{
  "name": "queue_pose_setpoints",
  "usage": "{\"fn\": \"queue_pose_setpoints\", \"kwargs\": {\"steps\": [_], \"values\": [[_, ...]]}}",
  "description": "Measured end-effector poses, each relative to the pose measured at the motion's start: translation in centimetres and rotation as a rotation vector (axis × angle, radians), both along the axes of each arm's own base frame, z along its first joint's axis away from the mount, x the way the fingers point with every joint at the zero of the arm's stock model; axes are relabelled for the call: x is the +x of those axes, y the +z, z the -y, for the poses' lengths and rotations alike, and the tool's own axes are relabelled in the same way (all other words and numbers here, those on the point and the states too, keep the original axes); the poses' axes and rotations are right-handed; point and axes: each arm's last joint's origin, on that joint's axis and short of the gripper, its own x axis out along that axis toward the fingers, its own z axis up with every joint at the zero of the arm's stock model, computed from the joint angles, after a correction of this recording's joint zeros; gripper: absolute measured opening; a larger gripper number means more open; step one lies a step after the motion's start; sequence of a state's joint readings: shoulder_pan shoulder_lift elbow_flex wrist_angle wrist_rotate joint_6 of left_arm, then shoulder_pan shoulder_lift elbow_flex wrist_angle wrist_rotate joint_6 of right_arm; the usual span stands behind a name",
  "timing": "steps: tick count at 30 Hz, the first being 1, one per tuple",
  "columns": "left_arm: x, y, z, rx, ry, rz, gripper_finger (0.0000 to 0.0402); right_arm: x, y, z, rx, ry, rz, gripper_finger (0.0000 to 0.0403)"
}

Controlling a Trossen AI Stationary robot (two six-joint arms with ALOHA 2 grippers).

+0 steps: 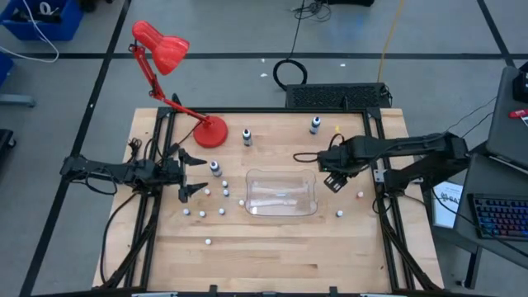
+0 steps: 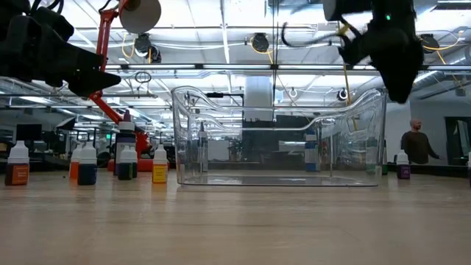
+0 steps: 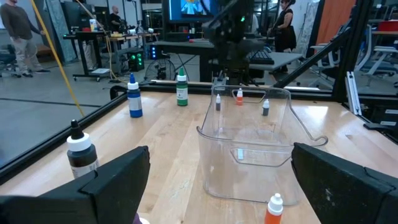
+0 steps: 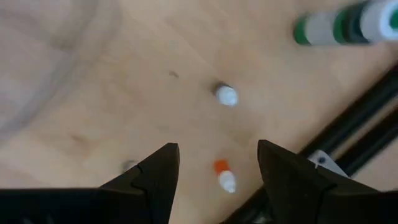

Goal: Pick & Place food coloring
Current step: Put the top small purple food coloring bottle into the transparent bin

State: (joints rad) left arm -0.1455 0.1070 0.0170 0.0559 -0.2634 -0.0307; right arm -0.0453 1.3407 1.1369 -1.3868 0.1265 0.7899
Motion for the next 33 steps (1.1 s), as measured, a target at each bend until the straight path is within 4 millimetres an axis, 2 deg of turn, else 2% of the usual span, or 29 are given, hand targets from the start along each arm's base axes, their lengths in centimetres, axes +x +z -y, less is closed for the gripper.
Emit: {"fn": "queue_pose_setpoints", "kwargs": {"steps": [8, 17, 33], "values": [[0.0, 0.0, 0.0, 0.0, 0.0, 0.0, 0.0388, -1.9, -4.4, 1.4, -0.011, -0.066, 0.114, 0.0208], [0.0, 0.0, 0.0, 0.0, 0.0, 0.0, 0.0388, -3.0, -7.7, 1.9, -0.019, -0.099, 0.191, 0.0208], [0.0, 0.0, 0.0, 0.0, 0.0, 0.0, 0.0388, -2.8, -8.0, 1.9, 0.003, -0.095, 0.215, 0.0208]]}}
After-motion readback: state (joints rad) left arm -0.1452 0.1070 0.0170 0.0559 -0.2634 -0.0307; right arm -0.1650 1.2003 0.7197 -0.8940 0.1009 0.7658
